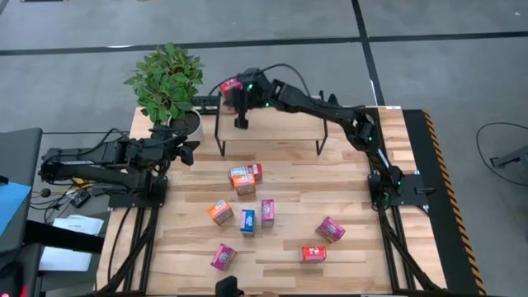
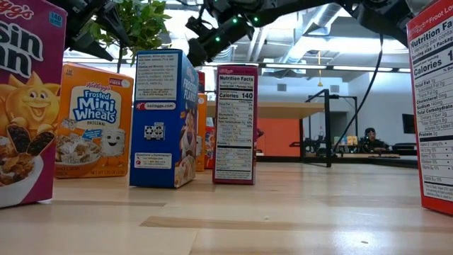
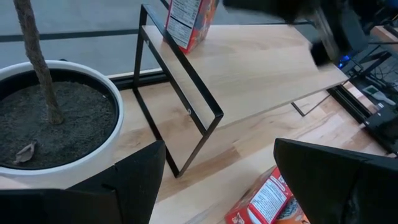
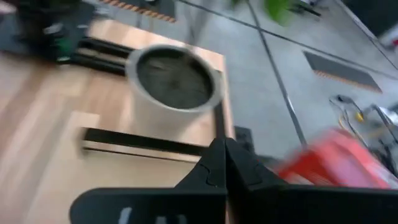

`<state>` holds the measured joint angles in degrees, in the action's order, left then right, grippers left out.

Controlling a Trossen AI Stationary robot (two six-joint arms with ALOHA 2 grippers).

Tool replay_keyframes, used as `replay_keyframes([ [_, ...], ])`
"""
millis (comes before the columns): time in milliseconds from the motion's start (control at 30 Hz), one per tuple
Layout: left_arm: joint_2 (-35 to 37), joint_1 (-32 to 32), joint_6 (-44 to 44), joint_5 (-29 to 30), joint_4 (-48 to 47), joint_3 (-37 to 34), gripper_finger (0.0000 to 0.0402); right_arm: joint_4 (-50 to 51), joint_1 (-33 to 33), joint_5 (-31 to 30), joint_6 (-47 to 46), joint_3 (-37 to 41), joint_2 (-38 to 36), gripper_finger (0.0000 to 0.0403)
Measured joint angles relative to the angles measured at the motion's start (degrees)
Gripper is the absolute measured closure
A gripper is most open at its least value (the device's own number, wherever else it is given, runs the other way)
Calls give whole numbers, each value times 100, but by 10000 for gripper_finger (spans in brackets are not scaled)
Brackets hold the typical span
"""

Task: Stack cereal on shelf
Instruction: Put the top red cereal box on the shelf aligned with the other red cereal box on the shelf

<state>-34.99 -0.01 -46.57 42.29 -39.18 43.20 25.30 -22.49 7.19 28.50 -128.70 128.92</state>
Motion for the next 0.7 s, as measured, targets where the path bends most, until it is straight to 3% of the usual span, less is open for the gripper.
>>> replay_keyframes([
  [300,0,-2,20,50,-4,0,111,-282,146,-827,994,258,-19,397],
  [700,0,-2,20,59,-4,0,111,-502,-25,-862,1210,374,-19,396],
])
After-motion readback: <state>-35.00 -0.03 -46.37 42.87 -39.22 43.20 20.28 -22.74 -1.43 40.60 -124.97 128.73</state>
